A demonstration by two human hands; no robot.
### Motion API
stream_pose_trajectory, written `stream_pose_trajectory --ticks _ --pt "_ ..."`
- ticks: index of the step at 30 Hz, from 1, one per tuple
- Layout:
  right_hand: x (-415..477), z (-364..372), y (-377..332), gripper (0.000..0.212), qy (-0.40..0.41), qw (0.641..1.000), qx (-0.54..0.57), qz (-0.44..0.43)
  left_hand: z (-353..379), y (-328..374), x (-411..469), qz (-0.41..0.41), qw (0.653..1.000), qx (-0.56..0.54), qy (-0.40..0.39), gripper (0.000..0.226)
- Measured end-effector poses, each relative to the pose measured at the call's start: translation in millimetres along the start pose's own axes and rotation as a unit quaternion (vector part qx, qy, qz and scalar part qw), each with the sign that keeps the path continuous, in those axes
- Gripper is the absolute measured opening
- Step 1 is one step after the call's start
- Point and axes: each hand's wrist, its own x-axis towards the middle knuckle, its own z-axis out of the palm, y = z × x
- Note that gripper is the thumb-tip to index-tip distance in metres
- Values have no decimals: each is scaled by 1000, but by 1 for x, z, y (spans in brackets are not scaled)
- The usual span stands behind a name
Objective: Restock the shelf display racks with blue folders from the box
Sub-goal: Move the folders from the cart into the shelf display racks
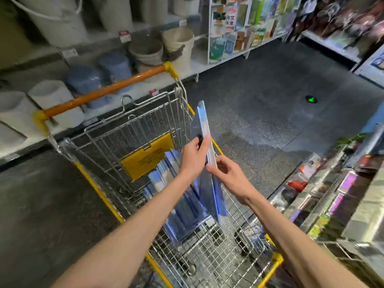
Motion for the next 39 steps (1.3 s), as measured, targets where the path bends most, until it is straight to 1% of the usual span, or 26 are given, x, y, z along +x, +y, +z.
stream_pose_trajectory --ticks 2,4,6,7,8,9,10,11,12,14,18,21,25,26,28,29,31,34,37,39 --pt "-6 -6 -8 23 4 999 36 14 -5 16 -8 17 1000 -3 -20 47" --pt "-11 -14 -16 20 11 998 60 13 -8 23 -14 12 999 1 -32 50" --pt "-15 -23 -24 23 8 997 79 16 -12 33 -20 9 999 -16 -43 56" --pt "-16 -26 -24 30 5 995 93 22 -14 34 -21 0 999 -19 -49 60" --pt "-17 -30 -25 41 2 993 111 28 -16 37 -21 0 998 -26 -59 65" --pt "-18 -34 -24 53 -8 991 128 39 -18 40 -22 -8 997 -31 -72 65" --pt "-18 -37 -24 59 -20 988 142 50 -21 45 -24 -14 995 -41 -85 59" --pt "-20 -41 -23 59 -33 986 151 58 -23 46 -25 -21 994 -50 -98 50" --pt "-22 -43 -26 55 -41 985 155 65 -24 46 -24 -25 992 -58 -109 47" --pt "-25 -47 -29 50 -57 983 158 74 -25 44 -24 -28 989 -61 -130 51" --pt "-19 -50 -25 55 -81 980 161 83 -26 44 -23 -37 985 -76 -150 57" --pt "-15 -52 -21 47 -83 979 164 92 -27 42 -20 -37 987 -54 -148 61" --pt "-9 -54 -17 46 -93 975 173 100 -26 42 -19 -55 981 -74 -170 54" --pt "-7 -54 -16 44 -95 973 181 103 -26 42 -16 -50 981 -75 -174 60" --pt "-4 -56 -15 39 -102 970 193 103 -28 40 -12 -30 980 -82 -177 81" --pt "-1 -57 -17 38 -107 972 185 102 -29 41 -10 -29 980 -88 -174 85" --pt "3 -57 -20 38 -118 974 162 110 -30 40 -6 -26 980 -89 -174 81" --pt "5 -58 -17 48 -123 973 149 127 -33 41 0 -23 978 -96 -184 79" --pt "6 -57 -11 59 -129 968 164 142 -39 36 9 -37 973 -116 -195 67" --pt "7 -55 -8 59 -142 962 180 149 -42 34 11 -45 969 -134 -204 59"
